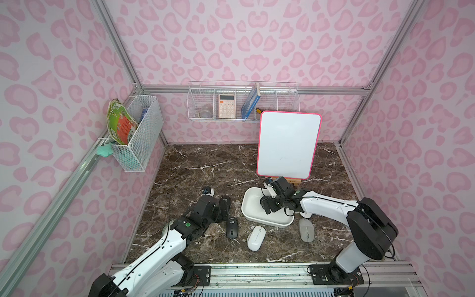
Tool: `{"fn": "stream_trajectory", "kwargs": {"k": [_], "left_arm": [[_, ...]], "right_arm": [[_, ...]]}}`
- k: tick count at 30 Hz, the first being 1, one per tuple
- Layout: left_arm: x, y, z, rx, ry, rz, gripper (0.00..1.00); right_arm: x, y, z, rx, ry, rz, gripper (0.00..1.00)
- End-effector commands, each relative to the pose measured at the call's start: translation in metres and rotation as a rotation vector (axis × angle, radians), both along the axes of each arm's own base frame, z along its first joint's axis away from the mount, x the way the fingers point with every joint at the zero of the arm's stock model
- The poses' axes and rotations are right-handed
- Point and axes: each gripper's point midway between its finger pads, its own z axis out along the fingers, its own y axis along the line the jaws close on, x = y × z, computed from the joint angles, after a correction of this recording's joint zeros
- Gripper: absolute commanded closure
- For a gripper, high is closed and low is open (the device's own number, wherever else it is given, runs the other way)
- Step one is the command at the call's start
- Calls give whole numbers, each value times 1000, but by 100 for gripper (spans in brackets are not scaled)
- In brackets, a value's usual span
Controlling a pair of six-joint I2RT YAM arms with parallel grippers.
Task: Take out the mouse from the storage box
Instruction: Pick up the mouse from the storage box.
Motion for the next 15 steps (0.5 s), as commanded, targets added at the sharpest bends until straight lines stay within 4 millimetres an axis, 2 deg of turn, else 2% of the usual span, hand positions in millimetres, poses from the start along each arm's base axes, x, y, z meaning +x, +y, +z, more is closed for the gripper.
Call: {"fn": "stream_trajectory", "kwargs": {"k": [1, 7, 10, 15], "left_arm": [[4, -3, 8, -33, -46, -20, 1], [2, 0, 10, -43, -69, -16, 1], [3, 1, 10, -39, -70, -12, 1], [5, 2, 11, -35, -76, -3, 1]], "right_arm": [[3, 0, -5, -28, -3, 6, 0], [1, 7, -17, -64, 16, 27, 2], [-10, 16, -16, -68, 20, 62, 5], [-26, 16, -13, -80, 35, 82, 8]]}}
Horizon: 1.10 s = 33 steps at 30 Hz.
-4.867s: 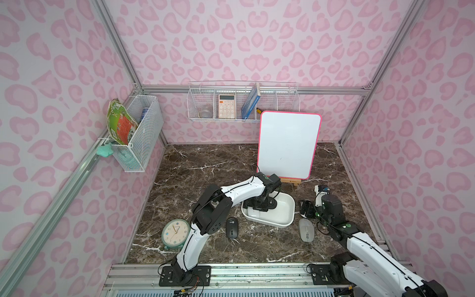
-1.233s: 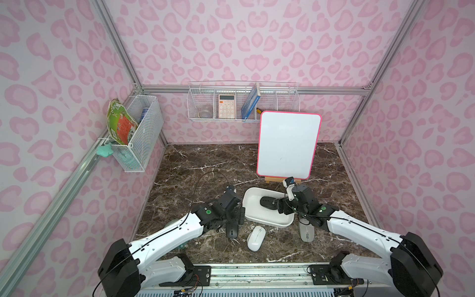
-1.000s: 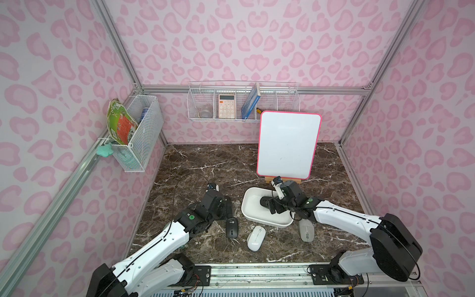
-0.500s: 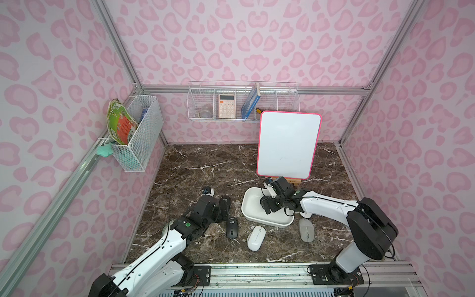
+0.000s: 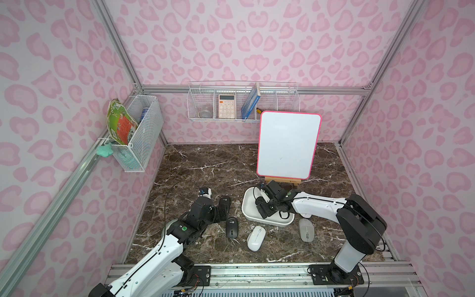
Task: Take out the mouse from the storage box
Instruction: Pick up the mouse from the storage box.
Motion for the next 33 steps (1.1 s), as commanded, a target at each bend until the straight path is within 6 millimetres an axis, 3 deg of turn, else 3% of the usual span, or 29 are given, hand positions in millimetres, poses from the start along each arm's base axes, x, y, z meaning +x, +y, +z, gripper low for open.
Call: {"fn": "stream_trajectory", "kwargs": {"k": [1, 6, 14, 24, 33], "left_arm": [[4, 0, 5, 4, -29, -4, 1], [5, 1, 5, 6, -30, 2, 1], [4, 2, 5, 7, -31, 7, 1], [4, 2, 8, 8, -37, 5, 1], [5, 3, 8, 10, -38, 10, 1]], "right_arm": [[-7, -5, 2, -17, 8, 2, 8], [1, -5, 9, -20, -46, 7, 1], [23, 8, -2, -69, -82, 33, 1], [26, 11, -17, -94, -51, 39, 20], [22, 15, -8, -66, -54, 43, 44]]}}
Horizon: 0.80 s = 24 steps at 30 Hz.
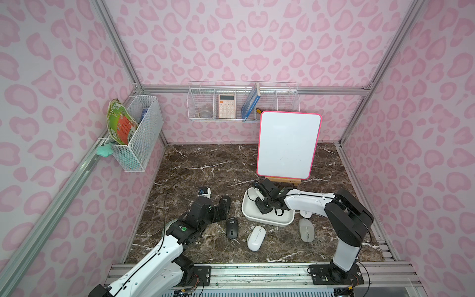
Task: Take out the mouse from the storage box
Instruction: Pick up the mouse from the storage box.
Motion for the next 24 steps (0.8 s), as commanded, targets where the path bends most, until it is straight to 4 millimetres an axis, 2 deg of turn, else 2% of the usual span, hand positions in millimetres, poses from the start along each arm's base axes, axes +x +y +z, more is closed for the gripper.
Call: {"fn": "stream_trajectory", "kwargs": {"k": [1, 5, 9, 16, 21, 24], "left_arm": [[2, 0, 5, 10, -20, -3, 1], [2, 2, 5, 13, -23, 4, 1], [2, 3, 5, 14, -23, 6, 1], [2, 3, 5, 16, -22, 7, 1], [2, 4, 6, 18, -26, 12, 1], [2, 5, 6, 20, -26, 14, 1]], "right_arm": [[-2, 1, 4, 8, -1, 0, 47], [-2, 0, 10, 22, -9, -5, 55], [-3, -1, 19, 42, -21, -15, 57], [-7, -4, 56, 81, -64, -38, 57], [-25, -7, 82, 94, -85, -37, 57], [-42, -11, 88, 89, -77, -39, 57]]}}
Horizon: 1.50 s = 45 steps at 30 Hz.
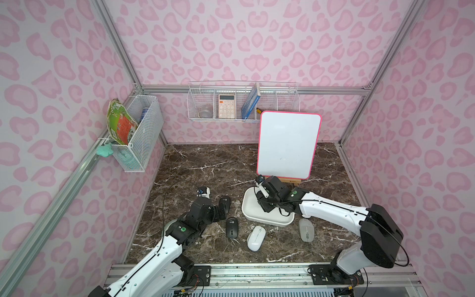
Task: Take out the mouse from the storage box
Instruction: Pick up the mouse from the storage box, then place the mouse at the center of the board.
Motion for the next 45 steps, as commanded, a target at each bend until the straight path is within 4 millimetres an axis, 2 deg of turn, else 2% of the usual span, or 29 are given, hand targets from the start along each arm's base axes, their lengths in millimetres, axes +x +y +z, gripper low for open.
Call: {"fn": "stream_trajectory", "kwargs": {"k": [1, 10, 16, 19, 24, 30, 38, 45], "left_arm": [[2, 2, 3, 15, -14, 2, 1], [3, 3, 3, 21, -18, 8, 1], [2, 4, 3, 22, -21, 11, 1], [3, 4, 3, 23, -21, 10, 1], [4, 3, 2, 24, -17, 7, 1], [3, 3, 2, 22, -17, 9, 1], [4, 4, 2, 25, -18, 12, 1], [4, 4, 1, 29, -15, 13, 1]], "right_arm": [[-19, -13, -1, -39, 33, -33, 57], [-87, -5, 6, -33, 84, -11, 57], [-133, -9, -14, -21, 177, 11, 57], [-149, -18, -27, -36, 217, 4, 56], [-161, -32, -44, -41, 265, -30, 56], [-160, -54, -68, -85, 268, -111, 57], [-158, -63, -88, -117, 272, -144, 57], [-152, -65, -92, -105, 276, -156, 55]]}}
